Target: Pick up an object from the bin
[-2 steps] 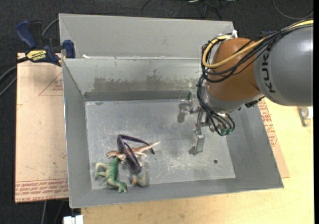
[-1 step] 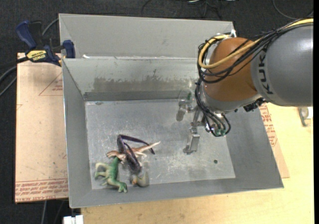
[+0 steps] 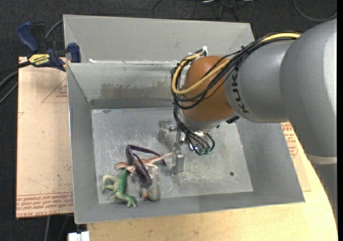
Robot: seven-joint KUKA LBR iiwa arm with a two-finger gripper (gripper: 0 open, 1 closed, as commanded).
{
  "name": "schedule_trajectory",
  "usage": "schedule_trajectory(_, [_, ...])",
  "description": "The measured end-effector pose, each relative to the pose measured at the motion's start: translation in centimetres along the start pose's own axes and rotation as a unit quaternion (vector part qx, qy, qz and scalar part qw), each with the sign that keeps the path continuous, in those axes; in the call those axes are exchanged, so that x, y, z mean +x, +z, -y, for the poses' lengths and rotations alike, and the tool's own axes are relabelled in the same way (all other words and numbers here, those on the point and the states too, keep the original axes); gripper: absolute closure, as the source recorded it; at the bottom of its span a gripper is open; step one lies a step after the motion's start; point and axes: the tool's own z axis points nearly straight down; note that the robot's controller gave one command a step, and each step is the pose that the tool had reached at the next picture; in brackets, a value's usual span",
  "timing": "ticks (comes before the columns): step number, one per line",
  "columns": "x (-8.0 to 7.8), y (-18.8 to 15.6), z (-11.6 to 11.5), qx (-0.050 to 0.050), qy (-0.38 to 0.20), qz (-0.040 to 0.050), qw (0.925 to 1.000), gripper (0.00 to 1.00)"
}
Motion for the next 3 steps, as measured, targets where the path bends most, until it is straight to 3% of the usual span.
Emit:
schedule_trajectory(1, [-0.5, 0.5, -0.3, 0.001, 0.002, 0.0035, 1.0, 0.0])
schedule_trajectory(2, [0.3, 1.0, -6.6, -0.002, -0.067, 0.0022, 0.9978, 0.0])
schedule_trajectory(3, [1.3, 1.0, -6.7, 0.0, -0.08, 0.0063, 0.9968, 1.0])
